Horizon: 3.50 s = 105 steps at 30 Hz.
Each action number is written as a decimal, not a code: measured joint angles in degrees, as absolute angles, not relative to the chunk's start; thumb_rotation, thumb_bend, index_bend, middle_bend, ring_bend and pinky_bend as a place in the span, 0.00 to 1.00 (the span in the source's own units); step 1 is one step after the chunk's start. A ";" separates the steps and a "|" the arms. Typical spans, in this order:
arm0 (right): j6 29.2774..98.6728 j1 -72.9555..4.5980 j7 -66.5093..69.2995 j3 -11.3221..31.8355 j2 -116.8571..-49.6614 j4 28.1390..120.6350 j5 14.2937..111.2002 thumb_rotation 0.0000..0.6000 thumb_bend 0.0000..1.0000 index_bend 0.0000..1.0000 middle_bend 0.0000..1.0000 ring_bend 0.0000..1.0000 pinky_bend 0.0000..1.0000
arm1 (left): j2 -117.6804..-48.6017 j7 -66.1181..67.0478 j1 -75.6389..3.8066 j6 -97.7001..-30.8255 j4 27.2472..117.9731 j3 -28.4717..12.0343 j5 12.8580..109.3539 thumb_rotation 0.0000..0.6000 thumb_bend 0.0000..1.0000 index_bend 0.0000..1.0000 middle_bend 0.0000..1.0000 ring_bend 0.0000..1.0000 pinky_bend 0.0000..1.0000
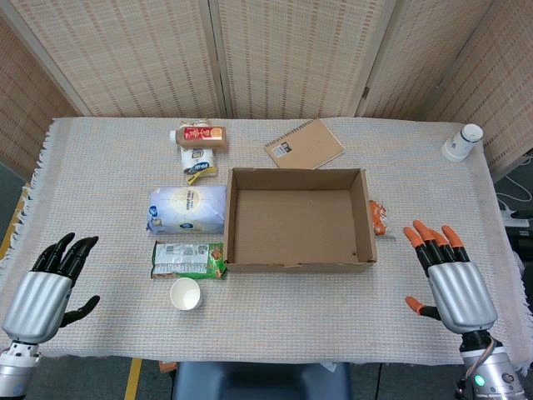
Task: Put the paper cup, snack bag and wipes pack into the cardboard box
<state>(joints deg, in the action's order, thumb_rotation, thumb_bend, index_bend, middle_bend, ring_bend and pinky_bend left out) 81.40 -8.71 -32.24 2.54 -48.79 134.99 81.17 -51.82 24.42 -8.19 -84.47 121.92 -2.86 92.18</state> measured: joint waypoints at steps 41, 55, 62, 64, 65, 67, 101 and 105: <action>80.64 -8.85 -31.70 2.24 -48.36 134.99 80.74 1.00 0.08 0.03 0.00 0.00 0.00 | -65.37 36.59 -14.05 -65.63 123.93 1.35 86.21 1.00 0.19 0.00 0.10 0.02 0.17; 80.21 -9.32 -32.02 2.60 -48.32 134.99 79.06 1.00 0.08 0.03 0.00 0.00 0.00 | -71.20 40.05 -20.49 -62.17 117.57 -3.09 72.73 1.00 0.19 0.01 0.11 0.02 0.17; 80.29 -9.62 -32.54 2.90 -48.61 134.99 78.18 1.00 0.08 0.03 0.00 0.00 0.00 | -72.47 39.61 -22.53 -61.60 115.81 -3.33 69.15 1.00 0.19 0.01 0.11 0.02 0.17; 80.38 -9.64 -32.58 2.94 -48.62 134.99 78.06 1.00 0.08 0.03 0.00 0.00 0.00 | -72.89 39.25 -23.07 -61.49 115.36 -3.35 68.26 1.00 0.19 0.01 0.11 0.02 0.18; 80.41 -9.64 -32.59 2.95 -48.63 134.99 78.00 1.00 0.08 0.03 0.00 0.00 0.00 | -73.05 39.11 -23.28 -61.46 115.19 -3.35 67.91 1.00 0.19 0.02 0.11 0.02 0.18; 80.45 -9.67 -32.61 2.96 -48.63 134.99 77.87 1.00 0.08 0.03 0.00 0.00 0.00 | -73.34 38.93 -23.78 -61.45 114.88 -3.28 67.16 1.00 0.19 0.03 0.11 0.02 0.19; 80.09 -10.08 -30.74 2.92 -47.36 134.99 77.64 1.00 0.08 0.04 0.00 0.00 0.00 | -80.76 47.53 -27.04 -68.34 115.12 -0.63 60.27 1.00 0.19 0.09 0.14 0.04 0.22; 80.05 -10.18 -30.73 2.98 -47.32 134.99 77.45 1.00 0.08 0.04 0.00 0.00 0.00 | -81.21 47.74 -27.97 -68.21 114.92 -0.80 59.63 1.00 0.19 0.12 0.16 0.05 0.23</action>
